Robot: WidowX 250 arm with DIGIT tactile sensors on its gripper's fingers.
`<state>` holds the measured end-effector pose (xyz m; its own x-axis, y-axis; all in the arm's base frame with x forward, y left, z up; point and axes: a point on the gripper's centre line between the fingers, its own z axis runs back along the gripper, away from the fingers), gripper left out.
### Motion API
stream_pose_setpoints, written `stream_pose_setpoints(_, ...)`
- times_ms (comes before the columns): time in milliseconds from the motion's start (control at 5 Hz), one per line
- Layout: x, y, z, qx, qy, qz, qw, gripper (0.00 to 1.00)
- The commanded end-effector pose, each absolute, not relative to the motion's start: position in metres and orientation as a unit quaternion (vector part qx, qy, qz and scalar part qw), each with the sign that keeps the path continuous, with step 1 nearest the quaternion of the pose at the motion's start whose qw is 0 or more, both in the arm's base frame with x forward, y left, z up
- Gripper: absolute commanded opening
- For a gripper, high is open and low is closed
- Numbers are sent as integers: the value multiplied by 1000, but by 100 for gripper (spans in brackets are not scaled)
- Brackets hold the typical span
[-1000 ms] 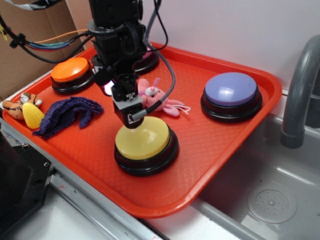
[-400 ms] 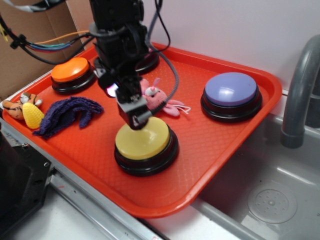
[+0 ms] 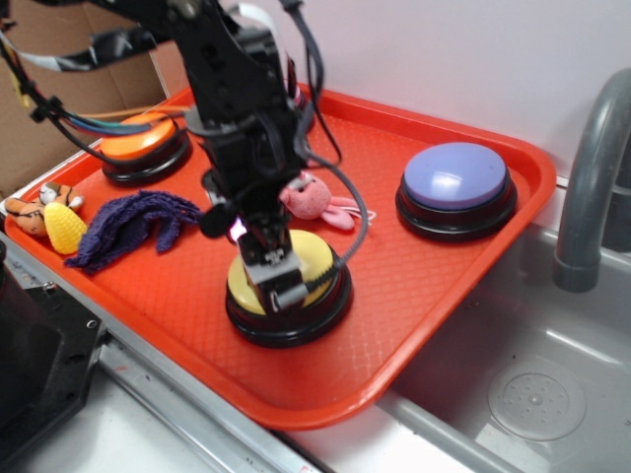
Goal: Push the yellow button.
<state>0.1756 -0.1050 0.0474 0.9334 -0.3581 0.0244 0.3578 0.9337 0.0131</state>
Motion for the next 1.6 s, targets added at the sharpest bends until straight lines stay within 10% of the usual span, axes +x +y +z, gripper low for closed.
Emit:
stream_pose_setpoints(0, 186, -100, 46, 6, 5, -192, 981, 100)
stream_pose_setpoints(1400, 186, -89, 124, -6, -2, -164, 986, 100)
